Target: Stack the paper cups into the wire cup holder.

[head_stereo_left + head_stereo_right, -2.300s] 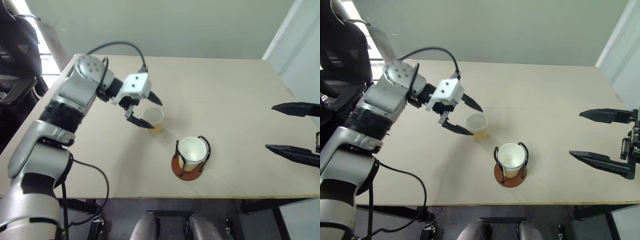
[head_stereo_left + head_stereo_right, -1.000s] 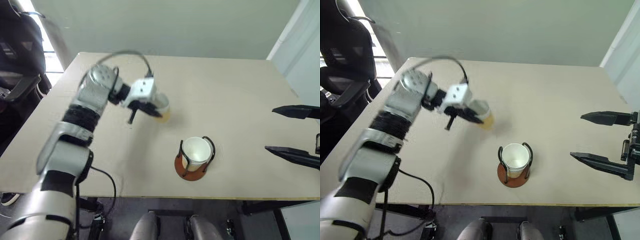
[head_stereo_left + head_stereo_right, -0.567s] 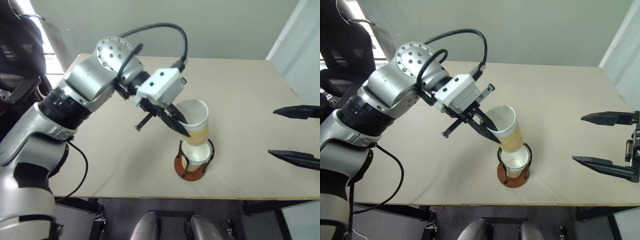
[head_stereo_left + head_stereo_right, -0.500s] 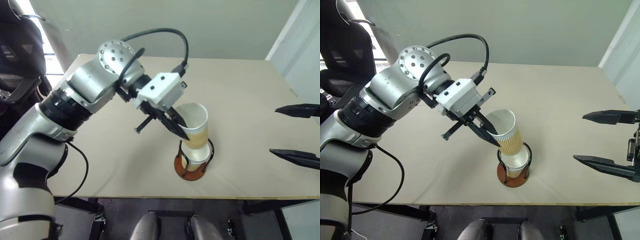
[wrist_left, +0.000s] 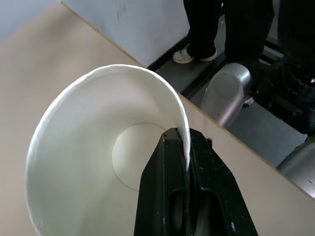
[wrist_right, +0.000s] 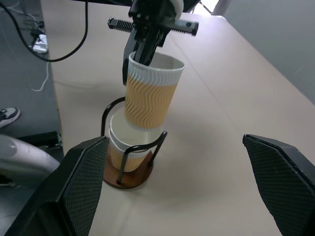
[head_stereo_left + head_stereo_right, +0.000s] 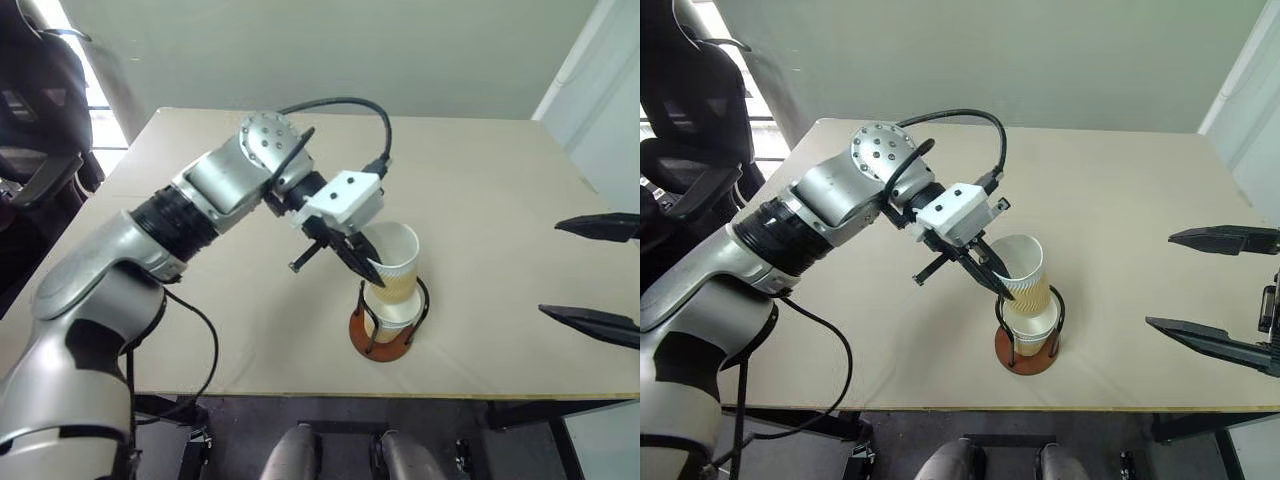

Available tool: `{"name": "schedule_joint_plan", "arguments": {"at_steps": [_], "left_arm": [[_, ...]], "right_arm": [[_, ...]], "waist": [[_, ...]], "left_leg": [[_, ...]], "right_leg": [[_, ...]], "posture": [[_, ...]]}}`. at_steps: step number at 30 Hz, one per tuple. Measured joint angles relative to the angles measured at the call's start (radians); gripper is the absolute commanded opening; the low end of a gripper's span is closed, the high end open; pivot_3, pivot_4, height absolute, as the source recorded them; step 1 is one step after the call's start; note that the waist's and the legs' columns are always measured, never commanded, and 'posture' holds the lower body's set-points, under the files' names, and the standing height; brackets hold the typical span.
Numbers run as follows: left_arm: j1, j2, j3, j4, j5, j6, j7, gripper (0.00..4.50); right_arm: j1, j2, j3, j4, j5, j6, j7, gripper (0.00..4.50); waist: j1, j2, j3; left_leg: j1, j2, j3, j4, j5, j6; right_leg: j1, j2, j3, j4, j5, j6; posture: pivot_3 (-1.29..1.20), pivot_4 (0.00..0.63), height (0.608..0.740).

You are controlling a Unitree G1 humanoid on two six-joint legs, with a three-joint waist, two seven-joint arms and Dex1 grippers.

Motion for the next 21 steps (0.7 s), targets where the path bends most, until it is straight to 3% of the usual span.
{"name": "schedule_joint_plan", "arguments": {"at_steps": [15, 18, 21], "left_arm": [[-0.008, -0.007, -0.043, -0.009, -0.007, -0.012, 0.0, 0.02], [-0.008, -0.014, -0.042, -0.006, -0.007, -0.007, 0.0, 0.59], [-0.006, -0.033, -0.039, 0.002, 0.006, -0.008, 0.0, 1.61]], "right_arm": [[0.012, 0.002, -0.002, -0.006, 0.005, 0.011, -0.012, 4.5], [0.012, 0.002, -0.002, -0.006, 0.005, 0.01, -0.013, 4.5], [0.011, 0.002, -0.002, -0.005, 0.005, 0.007, -0.013, 4.5]], "waist": [[0.001, 0.0, 0.0], [0.001, 0.0, 0.0], [0.001, 0.0, 0.0]], "left_leg": [[-0.001, 0.0, 0.0, 0.0, -0.001, 0.001], [-0.001, 0.0, 0.0, 0.0, -0.001, 0.001], [-0.001, 0.0, 0.0, 0.001, -0.001, 0.001]], "right_leg": [[0.0, 0.0, 0.0, -0.001, -0.001, 0.002], [0.001, 0.0, 0.0, -0.001, -0.001, 0.002], [0.001, 0.0, 0.0, -0.001, -0.001, 0.002]], "posture": [[0.0, 0.15, 0.74], [0.0, 0.15, 0.74], [0.0, 0.15, 0.74]]}}
